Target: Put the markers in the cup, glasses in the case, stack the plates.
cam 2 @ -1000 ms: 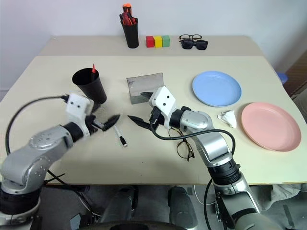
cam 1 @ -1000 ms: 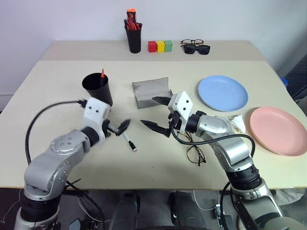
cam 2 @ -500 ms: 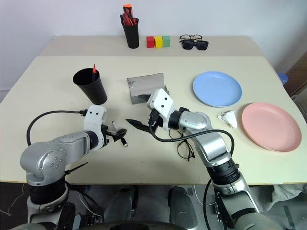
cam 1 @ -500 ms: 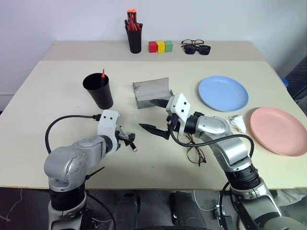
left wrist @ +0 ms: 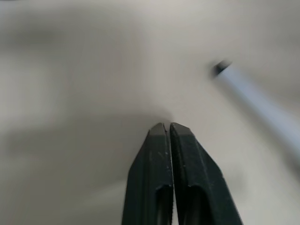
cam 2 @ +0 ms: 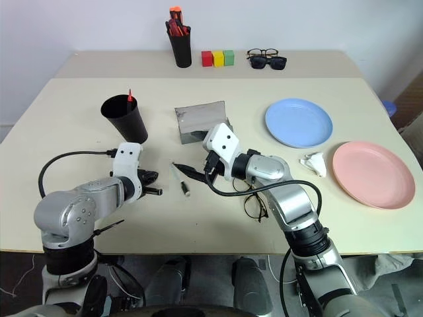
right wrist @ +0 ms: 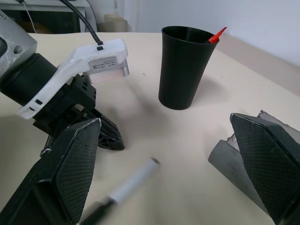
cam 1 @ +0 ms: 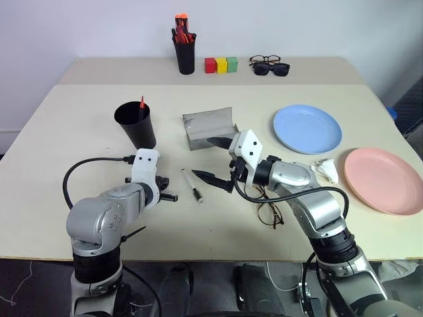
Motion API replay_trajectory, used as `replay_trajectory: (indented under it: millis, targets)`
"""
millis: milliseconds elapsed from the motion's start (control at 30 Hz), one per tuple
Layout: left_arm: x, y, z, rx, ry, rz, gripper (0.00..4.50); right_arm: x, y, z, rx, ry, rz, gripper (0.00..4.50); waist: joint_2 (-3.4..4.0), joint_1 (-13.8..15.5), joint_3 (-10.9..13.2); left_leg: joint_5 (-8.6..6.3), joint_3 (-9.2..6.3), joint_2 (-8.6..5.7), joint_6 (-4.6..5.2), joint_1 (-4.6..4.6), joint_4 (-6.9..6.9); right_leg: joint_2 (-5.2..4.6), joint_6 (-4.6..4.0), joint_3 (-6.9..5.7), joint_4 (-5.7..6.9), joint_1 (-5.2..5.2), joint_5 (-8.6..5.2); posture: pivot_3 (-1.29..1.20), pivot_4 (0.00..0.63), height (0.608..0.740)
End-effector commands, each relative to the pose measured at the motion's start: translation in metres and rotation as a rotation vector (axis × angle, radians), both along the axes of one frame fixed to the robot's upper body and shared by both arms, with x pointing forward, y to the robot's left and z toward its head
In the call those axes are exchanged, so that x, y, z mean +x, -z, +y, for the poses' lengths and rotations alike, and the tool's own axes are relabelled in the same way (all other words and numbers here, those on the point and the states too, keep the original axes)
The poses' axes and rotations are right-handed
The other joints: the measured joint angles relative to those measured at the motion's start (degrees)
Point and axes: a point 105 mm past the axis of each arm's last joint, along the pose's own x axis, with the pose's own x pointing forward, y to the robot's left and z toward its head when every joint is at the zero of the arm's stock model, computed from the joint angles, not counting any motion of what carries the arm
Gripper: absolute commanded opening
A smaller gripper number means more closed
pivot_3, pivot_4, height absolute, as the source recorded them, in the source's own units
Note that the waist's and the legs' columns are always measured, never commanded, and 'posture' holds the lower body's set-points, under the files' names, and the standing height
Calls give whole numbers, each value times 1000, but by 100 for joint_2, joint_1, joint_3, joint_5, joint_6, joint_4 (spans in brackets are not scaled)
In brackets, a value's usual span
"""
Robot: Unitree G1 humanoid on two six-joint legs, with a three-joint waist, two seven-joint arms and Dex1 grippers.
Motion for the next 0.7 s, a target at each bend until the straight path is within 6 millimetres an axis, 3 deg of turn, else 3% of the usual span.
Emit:
replay_trajectory:
  millis: [33,133,300,400,500,633,700]
  targets:
    - [9,-35,-3,-11,95,-209,57,-7,-12,5,22,-31,-50,4500,-5,-3,5,0,0,0,0,-2,0,0,0,0,0,-3,0,0,150,740]
    - [12,-54,5,-17,131,-305,57,-7,-12,5,18,-38,-51,4500,-5,3,5,0,0,1,-1,-12,-1,0,-1,1,-1,-14,0,0,150,740]
    - [10,-62,2,-9,208,-335,57,-7,-13,6,15,-42,-56,4500,-6,6,7,0,2,1,0,-14,-2,0,-1,2,-5,-14,0,0,150,740]
    - [3,-60,-16,-49,296,-305,858,-7,-12,6,15,-44,-56,4500,-6,5,7,0,2,0,0,-15,-2,-1,-1,2,-5,-14,0,0,150,740]
    - [-1,-44,-31,-66,323,-209,2298,-7,-12,6,14,-43,-57,4500,-6,7,7,0,2,0,0,-15,-1,-1,0,2,-5,-13,0,0,150,740]
    - [7,-26,-38,-65,196,-105,4413,-6,-12,5,18,-27,-58,4500,-10,9,9,0,2,0,0,-15,1,-1,1,2,-5,-11,0,0,150,740]
    - [8,-21,-41,-57,158,-65,4413,-6,-12,5,20,-21,-57,4500,-10,-14,9,0,2,0,0,-14,1,0,2,2,-2,-13,1,0,150,740]
